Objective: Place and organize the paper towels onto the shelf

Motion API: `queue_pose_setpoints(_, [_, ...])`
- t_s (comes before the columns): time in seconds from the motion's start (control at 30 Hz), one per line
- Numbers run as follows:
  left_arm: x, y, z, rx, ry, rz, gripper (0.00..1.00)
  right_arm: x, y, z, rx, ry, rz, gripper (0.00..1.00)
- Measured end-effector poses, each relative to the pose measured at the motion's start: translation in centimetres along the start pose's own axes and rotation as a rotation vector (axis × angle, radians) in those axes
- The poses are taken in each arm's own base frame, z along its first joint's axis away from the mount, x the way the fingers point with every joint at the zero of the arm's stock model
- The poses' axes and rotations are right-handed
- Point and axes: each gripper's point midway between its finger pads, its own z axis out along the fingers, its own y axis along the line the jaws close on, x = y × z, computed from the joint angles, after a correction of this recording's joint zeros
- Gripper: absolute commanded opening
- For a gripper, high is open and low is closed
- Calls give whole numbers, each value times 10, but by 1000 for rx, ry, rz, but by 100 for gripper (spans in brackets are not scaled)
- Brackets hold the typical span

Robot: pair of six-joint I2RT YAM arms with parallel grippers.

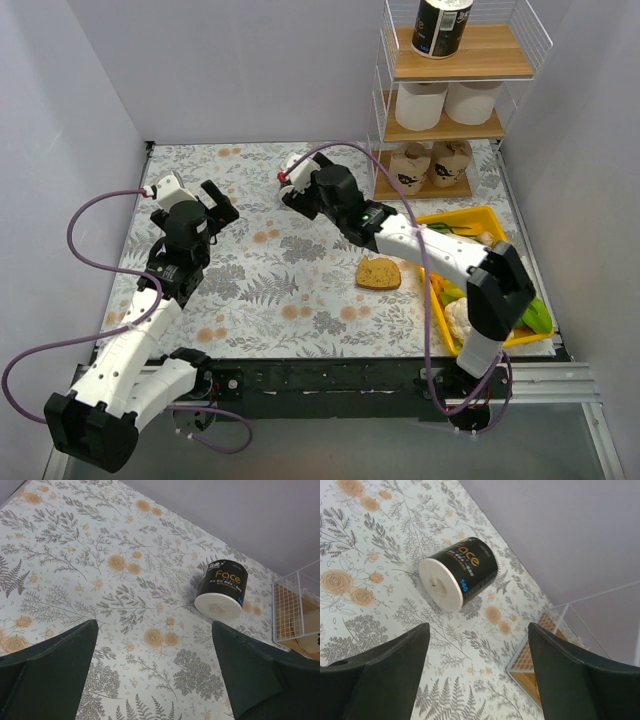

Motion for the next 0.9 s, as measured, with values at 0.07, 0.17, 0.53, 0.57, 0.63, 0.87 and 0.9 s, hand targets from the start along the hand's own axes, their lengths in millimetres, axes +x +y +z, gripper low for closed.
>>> queue_pose_setpoints(0.07, [6, 0, 4, -7, 19, 11, 98, 13, 17, 24, -38, 41, -18, 86])
queue_pose_setpoints(0.17, [14, 1, 8, -13, 42, 24, 98, 26, 32, 58, -73, 95, -1, 84])
queue_pose_setpoints(0.53, [16, -1, 8, -1, 51, 24, 98, 55, 43, 127, 128, 225, 416, 88])
queue_pose_setpoints(0.57, [16, -2, 8, 1, 52, 24, 98, 58, 43, 129, 155, 232, 450, 88])
queue_pose_setpoints(0.63, [16, -2, 8, 4, 55, 24, 98, 64, 41, 134, 195, 240, 511, 88])
queue_pose_setpoints(0.87, [20, -5, 8, 17, 70, 27, 98, 82, 30, 151, 310, 250, 659, 85])
queue_pose_setpoints(0.9, [21, -5, 9, 18, 73, 28, 98, 86, 27, 152, 322, 254, 673, 84])
